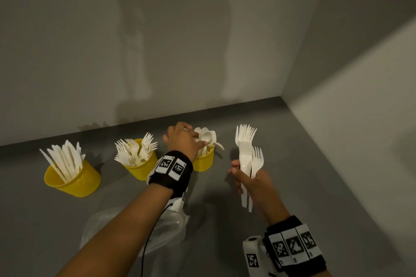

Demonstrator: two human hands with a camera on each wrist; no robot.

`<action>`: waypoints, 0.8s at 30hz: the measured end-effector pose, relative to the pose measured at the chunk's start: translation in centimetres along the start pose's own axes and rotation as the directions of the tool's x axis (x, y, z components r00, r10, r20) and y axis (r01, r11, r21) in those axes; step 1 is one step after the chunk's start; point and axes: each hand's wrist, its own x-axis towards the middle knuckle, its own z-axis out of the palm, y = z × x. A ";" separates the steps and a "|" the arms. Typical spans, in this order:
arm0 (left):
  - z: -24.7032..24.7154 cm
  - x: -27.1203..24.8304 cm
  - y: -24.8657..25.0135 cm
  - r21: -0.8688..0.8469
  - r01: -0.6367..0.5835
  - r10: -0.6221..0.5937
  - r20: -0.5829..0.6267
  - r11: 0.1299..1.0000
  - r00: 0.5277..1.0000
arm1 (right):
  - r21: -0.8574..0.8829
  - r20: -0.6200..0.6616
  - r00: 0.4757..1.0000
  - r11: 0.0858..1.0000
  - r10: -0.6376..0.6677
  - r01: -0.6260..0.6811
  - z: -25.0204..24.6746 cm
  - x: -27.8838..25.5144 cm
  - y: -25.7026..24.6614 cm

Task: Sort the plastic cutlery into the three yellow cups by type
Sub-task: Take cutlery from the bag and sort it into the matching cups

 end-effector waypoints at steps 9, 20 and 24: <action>-0.9 -2.0 -1.6 -0.002 -0.102 0.101 -0.021 0.995 0.995 | -0.629 0.046 0.902 0.689 -0.430 0.361 -0.7 -0.8 -1.6; -3.8 -14.2 -12.1 -0.440 -0.140 0.173 0.035 0.887 0.984 | -0.934 0.316 0.640 -0.110 -0.701 0.341 0.5 -0.5 -3.3; -4.6 -20.1 -16.8 -0.482 -0.052 0.051 -0.015 0.875 0.999 | -0.890 0.273 0.716 0.113 -0.643 0.441 2.4 -1.1 -3.3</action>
